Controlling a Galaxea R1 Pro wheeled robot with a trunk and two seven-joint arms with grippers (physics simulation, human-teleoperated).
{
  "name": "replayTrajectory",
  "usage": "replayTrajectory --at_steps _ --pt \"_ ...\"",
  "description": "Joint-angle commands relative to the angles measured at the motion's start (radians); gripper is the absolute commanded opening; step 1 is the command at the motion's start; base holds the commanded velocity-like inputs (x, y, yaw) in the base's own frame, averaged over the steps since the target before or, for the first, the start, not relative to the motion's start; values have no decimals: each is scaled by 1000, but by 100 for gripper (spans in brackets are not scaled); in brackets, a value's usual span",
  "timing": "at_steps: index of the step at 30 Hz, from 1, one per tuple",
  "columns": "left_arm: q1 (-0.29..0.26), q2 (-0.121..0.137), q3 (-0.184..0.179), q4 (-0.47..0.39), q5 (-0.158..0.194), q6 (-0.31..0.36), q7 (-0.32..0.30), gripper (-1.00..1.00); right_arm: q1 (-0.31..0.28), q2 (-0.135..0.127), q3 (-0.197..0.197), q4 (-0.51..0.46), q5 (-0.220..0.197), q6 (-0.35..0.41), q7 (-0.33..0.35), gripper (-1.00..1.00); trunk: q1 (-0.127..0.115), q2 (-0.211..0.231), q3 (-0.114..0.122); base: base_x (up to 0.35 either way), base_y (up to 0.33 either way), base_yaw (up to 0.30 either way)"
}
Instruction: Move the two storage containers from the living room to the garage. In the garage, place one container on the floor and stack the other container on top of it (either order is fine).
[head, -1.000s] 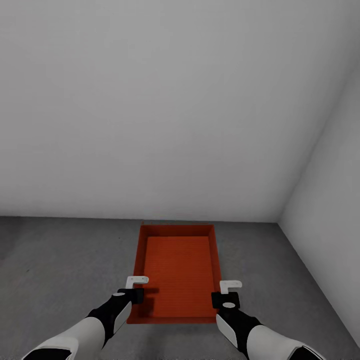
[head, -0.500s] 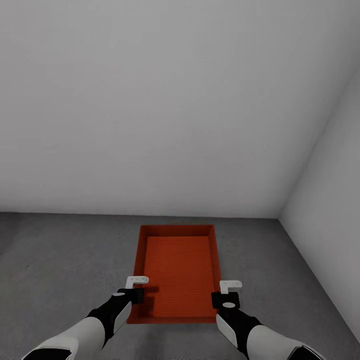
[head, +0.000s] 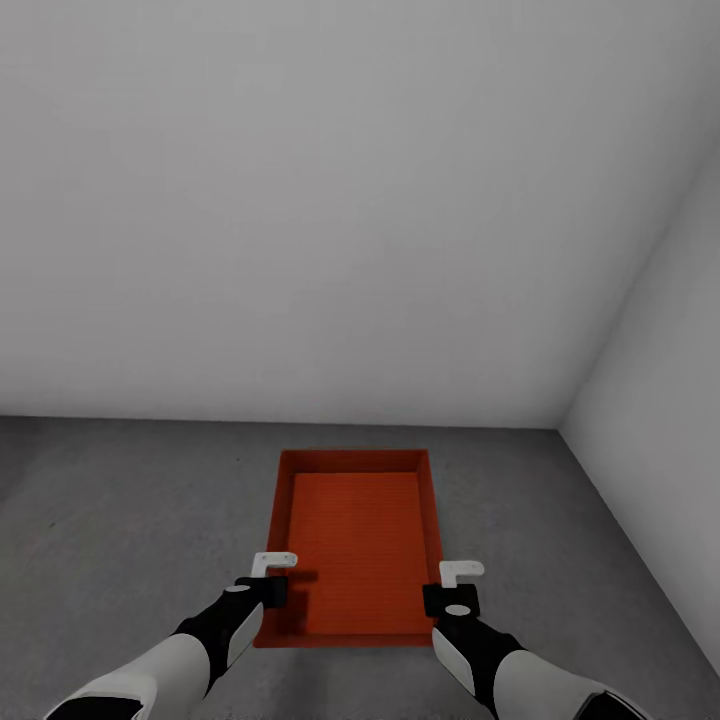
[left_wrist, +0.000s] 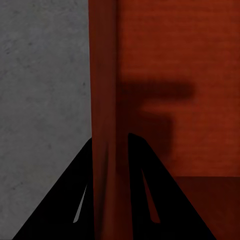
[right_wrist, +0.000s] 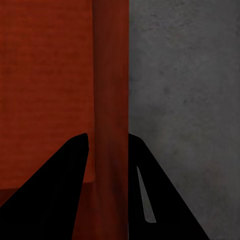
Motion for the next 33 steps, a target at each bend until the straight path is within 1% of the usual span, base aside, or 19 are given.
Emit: replayTrajectory --at_steps 1,33 --pt "0 14 30 -1 -7 7 66 -100 -1 -1 -22 -1 14 -8 -22 -100 4 -8 -6 0 0 0" --pt "0 15 30 -1 -7 8 66 -100 -1 -1 -22 -1 14 -7 -22 -100 127 -232 -158 0 0 0"
